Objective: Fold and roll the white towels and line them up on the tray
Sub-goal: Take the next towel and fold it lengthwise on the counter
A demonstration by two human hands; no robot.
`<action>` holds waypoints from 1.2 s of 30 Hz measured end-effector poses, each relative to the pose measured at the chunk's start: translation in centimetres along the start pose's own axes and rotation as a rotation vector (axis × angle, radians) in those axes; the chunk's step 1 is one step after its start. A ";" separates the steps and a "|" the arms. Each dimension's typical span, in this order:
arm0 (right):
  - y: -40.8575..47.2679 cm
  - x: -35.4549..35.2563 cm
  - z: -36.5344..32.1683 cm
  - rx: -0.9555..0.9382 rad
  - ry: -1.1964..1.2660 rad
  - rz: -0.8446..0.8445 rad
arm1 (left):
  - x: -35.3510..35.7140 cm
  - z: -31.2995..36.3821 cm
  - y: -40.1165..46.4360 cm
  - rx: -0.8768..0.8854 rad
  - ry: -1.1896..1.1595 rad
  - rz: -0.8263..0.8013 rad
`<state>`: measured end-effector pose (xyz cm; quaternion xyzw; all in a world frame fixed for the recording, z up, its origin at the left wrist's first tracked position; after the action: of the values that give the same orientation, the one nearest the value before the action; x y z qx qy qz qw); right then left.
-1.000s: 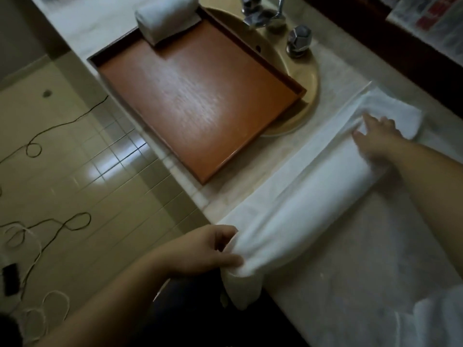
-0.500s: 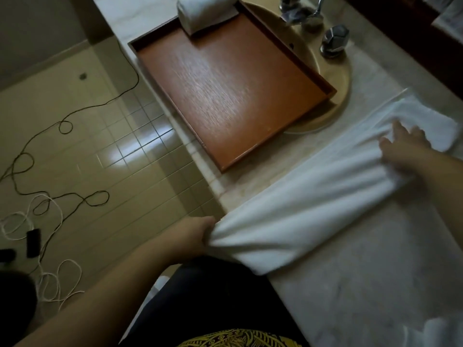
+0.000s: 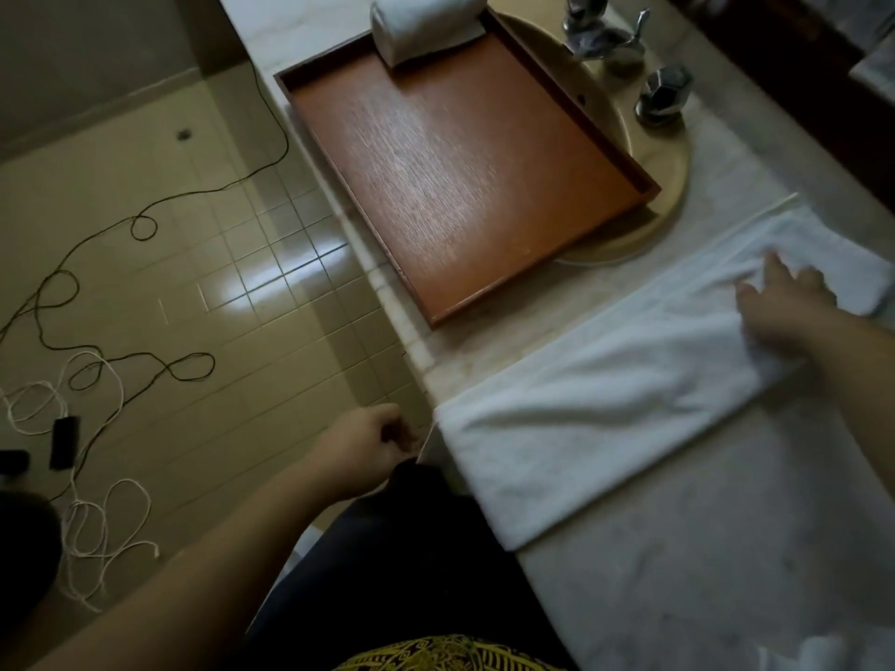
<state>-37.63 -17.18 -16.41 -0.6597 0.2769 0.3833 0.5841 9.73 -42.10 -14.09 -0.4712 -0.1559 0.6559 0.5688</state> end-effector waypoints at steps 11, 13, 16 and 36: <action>1.6 -5.1 0.7 -0.068 0.100 0.197 | 4.2 2.7 2.3 0.173 -0.021 0.450; 2.7 -5.8 0.8 -0.081 0.107 0.193 | 4.6 2.6 2.6 0.159 0.034 0.476; 4.4 -6.4 1.0 -0.079 0.104 0.211 | 5.0 2.8 3.0 0.164 0.127 0.496; 7.2 -8.0 1.9 -0.152 0.343 0.224 | 3.8 11.5 5.8 0.152 0.057 0.223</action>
<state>-48.25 -17.20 -13.81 -0.7225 0.4142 0.3477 0.4308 -2.52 -36.64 -14.23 -0.4594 -0.0362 0.7113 0.5307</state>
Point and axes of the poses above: each hand's wrist, its own y-axis towards the middle knuckle, its own x-axis out of the palm, z = x × y, the point moved 2 cm from there along y, towards the middle knuckle, and after that the axes turned 5 degrees about -z, right-handed, at the moved point
